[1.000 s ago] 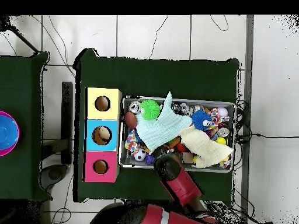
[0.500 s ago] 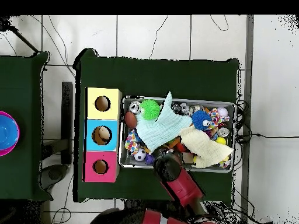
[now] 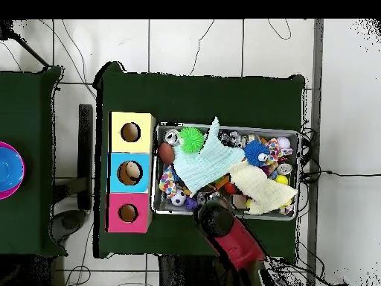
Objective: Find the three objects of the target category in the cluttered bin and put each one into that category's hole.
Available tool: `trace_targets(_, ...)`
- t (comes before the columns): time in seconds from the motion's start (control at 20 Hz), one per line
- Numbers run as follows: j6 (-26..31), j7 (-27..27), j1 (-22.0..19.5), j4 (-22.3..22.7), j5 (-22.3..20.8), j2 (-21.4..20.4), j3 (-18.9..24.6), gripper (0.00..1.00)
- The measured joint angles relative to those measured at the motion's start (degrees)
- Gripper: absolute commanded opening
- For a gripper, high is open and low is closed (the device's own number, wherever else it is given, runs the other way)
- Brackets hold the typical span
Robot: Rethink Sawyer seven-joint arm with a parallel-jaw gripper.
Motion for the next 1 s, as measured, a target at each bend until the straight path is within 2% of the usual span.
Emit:
trace_targets(0.65, 0.03, 0.00, 0.67, 0.69, -2.73, -5.66, -0.82, 0.00)
trace_targets(0.9, 0.05, 0.00, 2.57, 1.35, -2.89, -7.89, -1.82, 0.00)
trace_targets(1.0, 0.05, 0.00, 4.71, 2.04, -2.89, -9.11, -2.51, 0.00)
